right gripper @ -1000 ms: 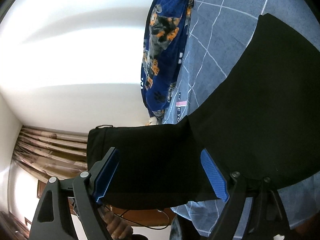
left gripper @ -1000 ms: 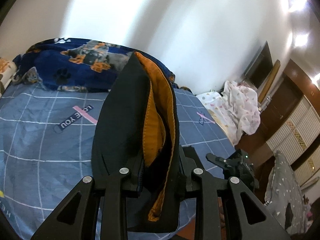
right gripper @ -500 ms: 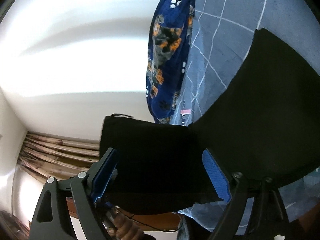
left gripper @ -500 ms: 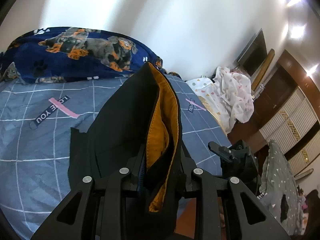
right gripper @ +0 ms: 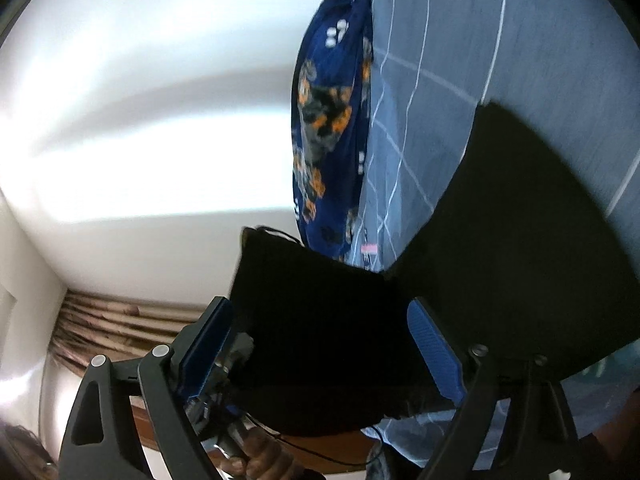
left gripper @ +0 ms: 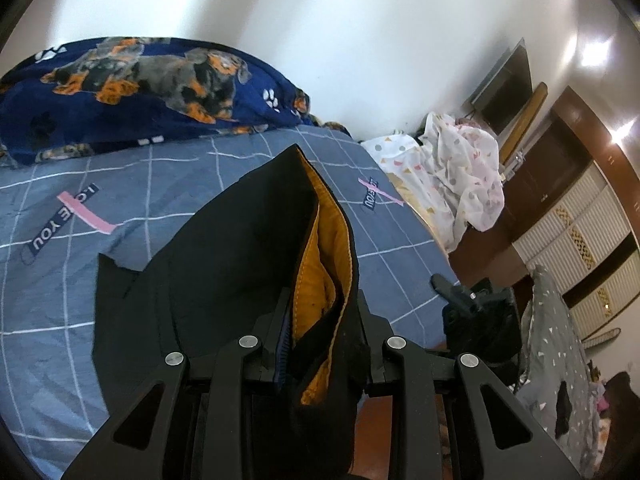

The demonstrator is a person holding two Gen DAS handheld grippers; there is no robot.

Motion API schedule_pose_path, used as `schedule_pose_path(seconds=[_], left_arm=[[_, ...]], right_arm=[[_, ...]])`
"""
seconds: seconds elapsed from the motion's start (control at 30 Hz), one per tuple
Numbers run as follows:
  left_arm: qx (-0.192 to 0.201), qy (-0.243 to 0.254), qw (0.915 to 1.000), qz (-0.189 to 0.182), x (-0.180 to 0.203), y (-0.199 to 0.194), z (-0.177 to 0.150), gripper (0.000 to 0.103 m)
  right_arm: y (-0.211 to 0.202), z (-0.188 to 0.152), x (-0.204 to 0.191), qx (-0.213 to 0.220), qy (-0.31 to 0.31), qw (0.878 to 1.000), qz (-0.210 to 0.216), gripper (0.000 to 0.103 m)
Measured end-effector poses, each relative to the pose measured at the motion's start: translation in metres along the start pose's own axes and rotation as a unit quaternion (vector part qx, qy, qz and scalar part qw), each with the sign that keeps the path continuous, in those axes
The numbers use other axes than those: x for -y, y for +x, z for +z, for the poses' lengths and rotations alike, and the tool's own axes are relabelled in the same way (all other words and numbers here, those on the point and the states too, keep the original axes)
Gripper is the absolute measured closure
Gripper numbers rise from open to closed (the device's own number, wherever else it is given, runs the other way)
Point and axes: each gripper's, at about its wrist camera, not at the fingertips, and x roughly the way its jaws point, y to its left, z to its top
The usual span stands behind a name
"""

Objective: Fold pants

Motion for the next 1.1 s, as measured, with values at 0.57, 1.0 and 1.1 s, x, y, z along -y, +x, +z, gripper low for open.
schedule_pose_path(seconds=[0.57, 1.0, 1.1], left_arm=[[-0.053, 0.022, 0.9983, -0.008, 0.048, 0.067, -0.003, 0.075], [-0.089, 0.047, 0.9949, -0.001, 0.070, 0.117, -0.016, 0.075], [-0.096, 0.053, 0.9940, 0.003, 0.072, 0.127, -0.020, 0.075]], right_arm=[[-0.044, 0.032, 0.022, 0.039, 0.044, 0.998, 0.010, 0.013], [-0.054, 0.032, 0.034, 0.044, 0.067, 0.996, 0.024, 0.012], [-0.054, 0.032, 0.036, 0.044, 0.068, 0.996, 0.022, 0.012]])
